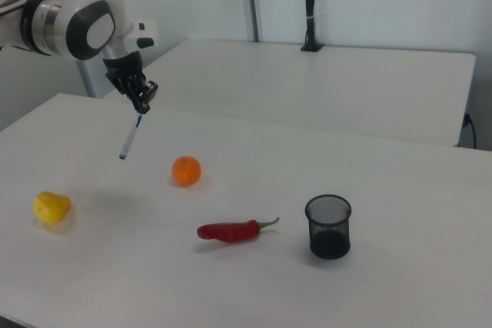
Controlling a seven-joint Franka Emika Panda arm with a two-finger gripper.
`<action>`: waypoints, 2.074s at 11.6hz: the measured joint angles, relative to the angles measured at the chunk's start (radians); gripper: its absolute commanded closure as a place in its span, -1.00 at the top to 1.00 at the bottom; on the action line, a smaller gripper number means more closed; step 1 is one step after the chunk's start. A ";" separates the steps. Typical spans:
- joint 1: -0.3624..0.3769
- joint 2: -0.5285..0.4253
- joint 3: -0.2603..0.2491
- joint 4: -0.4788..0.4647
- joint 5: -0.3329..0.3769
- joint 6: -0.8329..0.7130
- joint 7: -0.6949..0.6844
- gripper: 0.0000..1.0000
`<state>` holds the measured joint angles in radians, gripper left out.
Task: Take marker pen
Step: 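Carry the marker over the table beside the orange, then lower the marker onto the table and open the gripper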
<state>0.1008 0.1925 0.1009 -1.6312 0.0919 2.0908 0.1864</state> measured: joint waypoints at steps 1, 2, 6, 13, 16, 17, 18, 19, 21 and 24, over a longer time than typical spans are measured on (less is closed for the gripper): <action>0.012 0.017 0.004 -0.002 0.000 0.000 0.000 -0.92; 0.020 0.028 0.005 -0.006 0.000 0.002 0.000 -0.92; 0.036 0.064 0.028 -0.090 -0.013 0.101 0.000 -0.93; 0.061 0.146 0.042 -0.223 -0.128 0.327 0.041 -0.93; 0.075 0.187 0.047 -0.227 -0.204 0.362 0.073 -0.88; 0.076 0.195 0.048 -0.228 -0.226 0.363 0.074 -0.79; 0.076 0.198 0.048 -0.228 -0.243 0.363 0.074 -0.50; 0.077 0.204 0.050 -0.229 -0.263 0.363 0.074 -0.20; 0.080 0.216 0.051 -0.229 -0.272 0.363 0.074 0.41; 0.080 0.218 0.051 -0.227 -0.272 0.364 0.076 1.00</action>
<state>0.1805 0.4100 0.1514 -1.8577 -0.1801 2.4553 0.2626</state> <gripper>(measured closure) 0.445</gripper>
